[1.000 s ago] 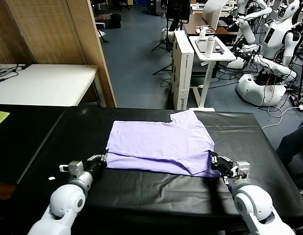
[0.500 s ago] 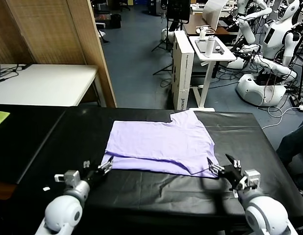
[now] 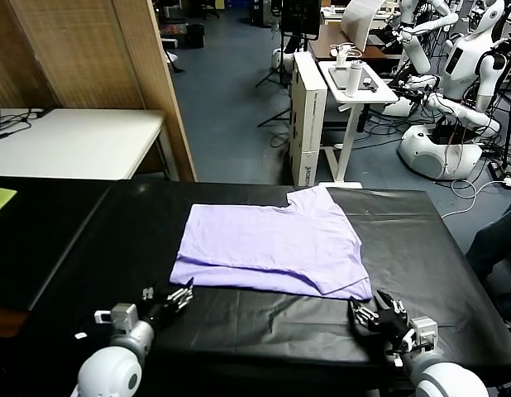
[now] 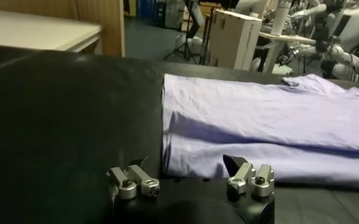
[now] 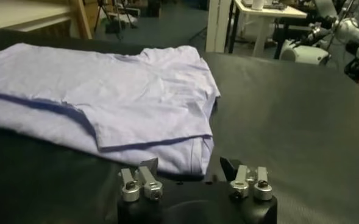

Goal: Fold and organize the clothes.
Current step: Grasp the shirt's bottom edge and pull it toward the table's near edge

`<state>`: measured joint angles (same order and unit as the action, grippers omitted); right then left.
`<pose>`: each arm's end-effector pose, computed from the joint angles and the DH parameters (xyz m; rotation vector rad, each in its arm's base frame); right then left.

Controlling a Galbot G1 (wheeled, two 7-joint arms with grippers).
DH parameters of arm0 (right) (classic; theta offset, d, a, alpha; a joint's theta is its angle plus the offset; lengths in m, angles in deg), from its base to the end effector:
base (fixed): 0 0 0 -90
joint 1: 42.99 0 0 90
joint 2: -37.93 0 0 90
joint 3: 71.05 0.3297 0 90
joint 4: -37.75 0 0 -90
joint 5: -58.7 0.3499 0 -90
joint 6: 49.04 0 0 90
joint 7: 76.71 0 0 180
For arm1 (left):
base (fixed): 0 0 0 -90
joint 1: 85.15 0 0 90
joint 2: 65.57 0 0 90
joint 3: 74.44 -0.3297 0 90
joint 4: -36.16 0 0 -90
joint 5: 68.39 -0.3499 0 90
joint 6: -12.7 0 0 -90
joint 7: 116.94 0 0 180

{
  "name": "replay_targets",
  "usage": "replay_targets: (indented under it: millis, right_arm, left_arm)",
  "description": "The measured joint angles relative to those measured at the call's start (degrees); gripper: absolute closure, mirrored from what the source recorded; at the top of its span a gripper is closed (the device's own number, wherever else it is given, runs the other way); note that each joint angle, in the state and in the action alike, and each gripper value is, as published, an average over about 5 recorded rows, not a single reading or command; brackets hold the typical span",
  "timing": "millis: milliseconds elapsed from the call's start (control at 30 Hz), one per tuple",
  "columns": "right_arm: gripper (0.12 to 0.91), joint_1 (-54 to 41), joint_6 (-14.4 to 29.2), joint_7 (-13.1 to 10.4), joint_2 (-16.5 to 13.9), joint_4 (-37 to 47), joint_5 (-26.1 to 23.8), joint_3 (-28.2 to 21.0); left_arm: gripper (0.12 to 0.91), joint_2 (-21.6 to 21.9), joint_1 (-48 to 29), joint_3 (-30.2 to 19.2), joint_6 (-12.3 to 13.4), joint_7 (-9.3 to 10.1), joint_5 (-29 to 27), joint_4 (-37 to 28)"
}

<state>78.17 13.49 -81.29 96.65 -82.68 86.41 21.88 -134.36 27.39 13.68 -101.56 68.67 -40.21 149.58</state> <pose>0.1945 -0.0924 -0.2606 0.1908 -2.6044 0.1184 0.2268 0.0591 -0.2907 -0.1456 -2.6746 0.1384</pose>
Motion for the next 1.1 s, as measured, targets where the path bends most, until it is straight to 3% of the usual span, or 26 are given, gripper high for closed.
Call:
replay_targets:
  millis: [100, 233, 367, 467, 833, 1100]
  right_arm:
    - [0.653, 0.23, -0.03, 0.00, 0.00, 0.07, -0.09, -0.15]
    - [0.848, 1.01, -0.38, -0.18, -0.01, -0.72, -0.09, -0.11]
    - [0.887, 2.20, -1.50, -1.01, 0.09, -2.15, -0.08, 0.17]
    - [0.887, 3.49, -2.68, -2.02, 0.51, -3.73, -0.05, 0.64]
    - [0.887, 9.91, -8.21, -3.38, 1.08, -11.84, -2.09, 2.32]
    - [0.886, 11.75, -8.54, -3.40, 1.46, -13.14, -2.98, 1.63]
  left_arm:
    - [0.231, -0.06, 0.06, 0.04, 0.00, 0.00, 0.12, -0.04]
    - [0.473, 0.14, 0.13, 0.20, 0.00, 0.03, 0.25, -0.26]
    - [0.719, 0.67, 0.63, 0.65, -0.25, 0.20, 0.38, -0.01]
    - [0.851, 1.09, 1.26, 1.23, -0.70, 0.53, 0.61, 0.68]
    - [0.874, 2.46, 8.43, 3.99, -1.48, 2.23, 0.75, 6.76]
    - [0.874, 2.57, 15.98, 6.13, -1.15, 2.38, -0.10, 11.27]
